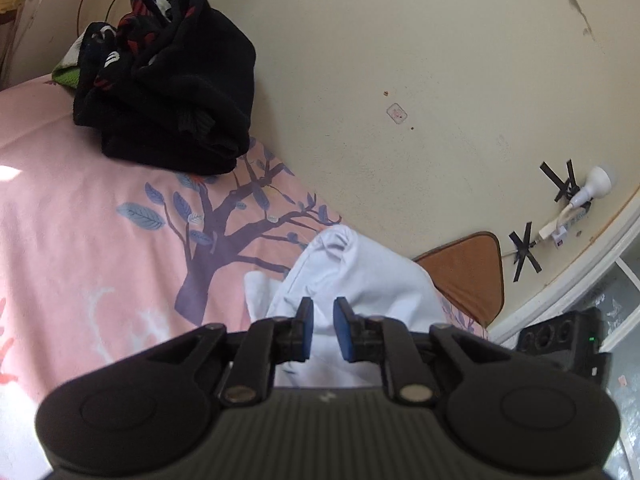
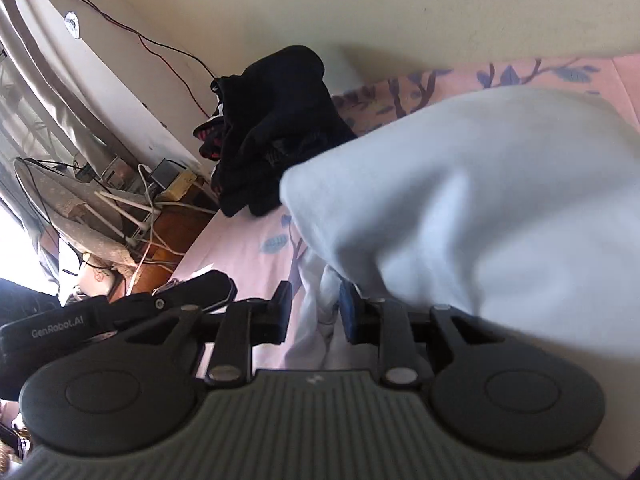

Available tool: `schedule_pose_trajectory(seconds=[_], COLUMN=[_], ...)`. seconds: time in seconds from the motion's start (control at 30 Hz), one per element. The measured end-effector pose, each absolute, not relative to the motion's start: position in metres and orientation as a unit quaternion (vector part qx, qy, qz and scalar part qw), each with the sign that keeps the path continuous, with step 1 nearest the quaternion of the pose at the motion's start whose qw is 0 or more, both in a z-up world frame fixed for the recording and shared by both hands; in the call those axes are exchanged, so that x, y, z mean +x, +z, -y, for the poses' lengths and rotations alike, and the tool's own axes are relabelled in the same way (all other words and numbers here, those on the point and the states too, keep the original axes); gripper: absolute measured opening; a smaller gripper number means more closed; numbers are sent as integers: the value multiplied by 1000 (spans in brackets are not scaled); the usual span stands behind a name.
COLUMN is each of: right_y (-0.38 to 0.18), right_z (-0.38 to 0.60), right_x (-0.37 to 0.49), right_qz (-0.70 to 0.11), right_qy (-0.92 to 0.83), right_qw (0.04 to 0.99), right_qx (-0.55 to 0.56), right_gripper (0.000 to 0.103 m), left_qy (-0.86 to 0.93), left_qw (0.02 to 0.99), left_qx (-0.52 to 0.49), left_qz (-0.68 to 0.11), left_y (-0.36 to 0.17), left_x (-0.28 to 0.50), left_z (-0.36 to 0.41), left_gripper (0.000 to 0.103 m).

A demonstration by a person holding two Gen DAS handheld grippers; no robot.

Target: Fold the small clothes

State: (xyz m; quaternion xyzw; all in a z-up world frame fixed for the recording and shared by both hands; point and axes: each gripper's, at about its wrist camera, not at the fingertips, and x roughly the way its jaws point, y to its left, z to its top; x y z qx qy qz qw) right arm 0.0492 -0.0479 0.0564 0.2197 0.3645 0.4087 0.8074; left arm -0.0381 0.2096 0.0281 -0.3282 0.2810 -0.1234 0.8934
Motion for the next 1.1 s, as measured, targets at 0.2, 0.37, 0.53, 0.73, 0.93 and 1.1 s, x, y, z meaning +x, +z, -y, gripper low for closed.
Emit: schedule_pose_trajectory(seconds=[0.2,0.37,0.53,0.73,0.93,1.1], right_y=[89,35,44,84,52,24], right_z=[140,153,167,134,105,111], right_x=[1,27,25,45,110,120], right_qz=[-270,-337,-312,-267,-336,-327], right_qy=[366,251,265,313,262,246], right_qw=[869,895,894,897,897,903], right_qx=[196,149,181,163,118,132], right_gripper=[32,29,15,23,20,0], left_qy=[-184,-133,-147,-175,-111,-99], left_qw=[893,897,909,912,891,886], left_qx=[-301,-206,-238,-229,-207,-216], left_qz=[-281,-368,-310,-291,-388,-397], left_y=[27,3,29,64,19,-3], left_x=[-31,4,-21,8,93,105], left_z=[-171,-134,-159,-150,-132,-142], left_gripper=[30,20,28,23,11,6])
